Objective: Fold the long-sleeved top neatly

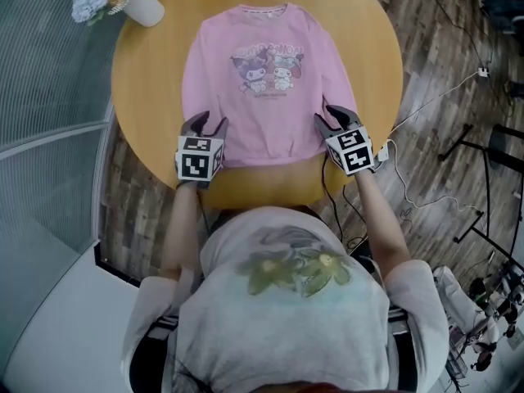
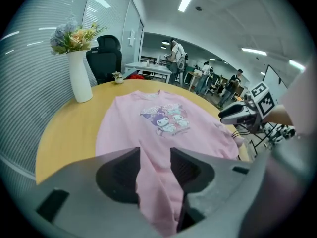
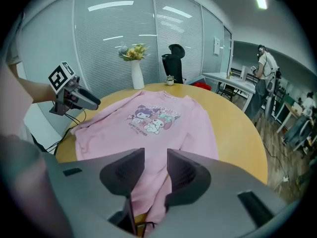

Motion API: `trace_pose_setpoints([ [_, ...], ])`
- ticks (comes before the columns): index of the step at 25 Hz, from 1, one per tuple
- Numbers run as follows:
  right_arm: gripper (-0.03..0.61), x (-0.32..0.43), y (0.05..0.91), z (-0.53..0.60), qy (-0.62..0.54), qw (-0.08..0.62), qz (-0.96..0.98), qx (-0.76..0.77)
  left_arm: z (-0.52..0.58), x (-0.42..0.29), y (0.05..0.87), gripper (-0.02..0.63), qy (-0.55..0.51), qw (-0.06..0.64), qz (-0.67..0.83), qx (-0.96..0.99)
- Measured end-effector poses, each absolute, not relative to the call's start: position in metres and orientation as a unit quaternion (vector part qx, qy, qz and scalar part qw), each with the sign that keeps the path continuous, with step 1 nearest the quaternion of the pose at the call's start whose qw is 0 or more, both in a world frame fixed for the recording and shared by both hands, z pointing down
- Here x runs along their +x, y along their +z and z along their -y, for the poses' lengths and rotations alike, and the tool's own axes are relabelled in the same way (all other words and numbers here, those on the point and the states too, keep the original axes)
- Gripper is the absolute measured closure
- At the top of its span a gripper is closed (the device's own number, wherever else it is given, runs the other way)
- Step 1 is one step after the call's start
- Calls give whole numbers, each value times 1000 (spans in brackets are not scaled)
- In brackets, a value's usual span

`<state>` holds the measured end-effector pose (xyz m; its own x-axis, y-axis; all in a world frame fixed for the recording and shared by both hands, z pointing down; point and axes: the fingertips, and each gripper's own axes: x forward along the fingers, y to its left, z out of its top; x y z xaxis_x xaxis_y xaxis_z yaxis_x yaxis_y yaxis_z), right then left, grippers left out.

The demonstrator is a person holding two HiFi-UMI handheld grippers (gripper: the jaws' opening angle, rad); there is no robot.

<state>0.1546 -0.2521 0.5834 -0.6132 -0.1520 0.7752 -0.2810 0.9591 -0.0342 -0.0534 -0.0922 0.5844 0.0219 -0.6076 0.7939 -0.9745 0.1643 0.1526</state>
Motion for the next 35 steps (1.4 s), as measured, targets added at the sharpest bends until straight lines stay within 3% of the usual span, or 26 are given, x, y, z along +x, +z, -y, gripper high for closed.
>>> trace_pose_setpoints([
  [6,425,184,590,219,53,454,883,103,59,-26,584,440,248,387,653,602],
  [13,371,224,611,183,28,495,865,76,19,6,600,440,271,397,630,609],
  [23,373,246,652,173,-85,538,834,88,-28,45,644,440,320,430,605,589],
  [24,386,243,653,174,-83,534,836,94,-28,44,647,440,317,432,609,585],
  [26,499,241,652,176,-80,526,840,108,-26,40,653,440,308,436,621,573],
  [30,532,240,644,173,-56,508,851,121,-18,30,662,450,313,423,644,555],
  [31,535,240,642,171,-42,503,855,123,-17,29,661,478,310,420,649,554],
  [32,537,241,638,170,-23,496,859,126,-16,28,660,549,300,420,653,555],
  [35,538,238,613,172,57,455,876,147,-14,25,644,583,236,446,659,557],
])
